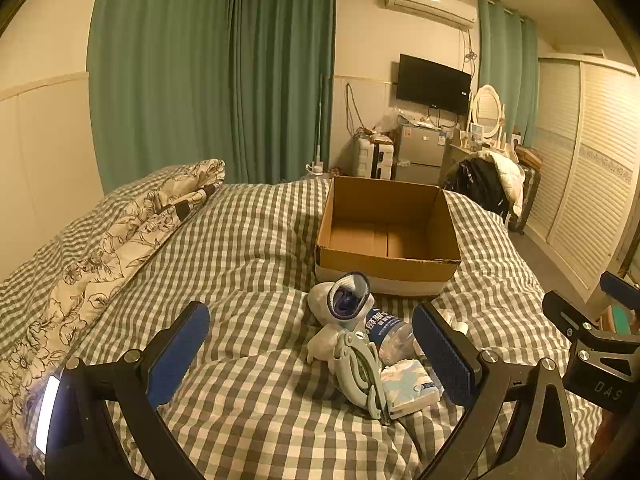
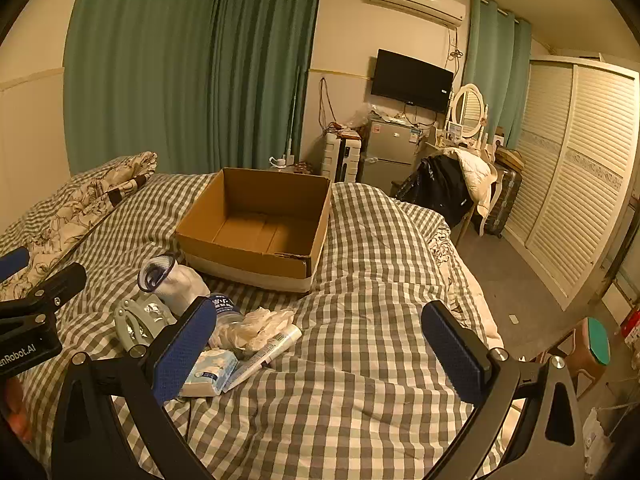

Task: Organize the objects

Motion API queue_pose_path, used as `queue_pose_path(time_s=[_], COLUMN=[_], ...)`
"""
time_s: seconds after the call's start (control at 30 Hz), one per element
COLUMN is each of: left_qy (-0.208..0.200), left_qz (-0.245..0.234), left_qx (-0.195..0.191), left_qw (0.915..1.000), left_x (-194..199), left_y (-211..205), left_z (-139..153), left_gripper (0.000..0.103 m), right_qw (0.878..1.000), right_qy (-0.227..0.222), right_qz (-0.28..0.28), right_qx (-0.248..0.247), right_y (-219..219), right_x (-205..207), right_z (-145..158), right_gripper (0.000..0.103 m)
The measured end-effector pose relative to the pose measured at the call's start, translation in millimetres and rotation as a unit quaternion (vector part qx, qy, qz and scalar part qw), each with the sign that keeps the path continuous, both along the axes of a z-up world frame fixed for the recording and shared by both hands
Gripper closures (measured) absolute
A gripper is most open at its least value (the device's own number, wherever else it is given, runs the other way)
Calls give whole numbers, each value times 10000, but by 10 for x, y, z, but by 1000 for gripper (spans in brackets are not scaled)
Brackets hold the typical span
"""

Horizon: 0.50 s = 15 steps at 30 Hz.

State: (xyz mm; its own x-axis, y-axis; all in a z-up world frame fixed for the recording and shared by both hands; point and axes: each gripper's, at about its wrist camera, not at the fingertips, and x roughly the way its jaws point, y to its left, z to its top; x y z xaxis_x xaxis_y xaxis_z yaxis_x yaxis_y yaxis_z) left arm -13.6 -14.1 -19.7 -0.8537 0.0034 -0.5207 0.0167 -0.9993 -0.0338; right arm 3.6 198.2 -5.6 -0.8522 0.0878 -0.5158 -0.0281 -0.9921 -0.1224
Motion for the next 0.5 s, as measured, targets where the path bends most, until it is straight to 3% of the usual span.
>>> queue_pose_path(time_s=[0.5], left_qy=[57], left_qz=[1], left_qx=[42], left_qw=[10000], left_x=[50], left_y=[-33], left_z=[58], left_gripper=[0], right_qw=[9999], right_qy=[80], right_qz=[-34], right_qx=[58], right_y=[2], right_x=[40], right_z=[19], right_gripper=[0])
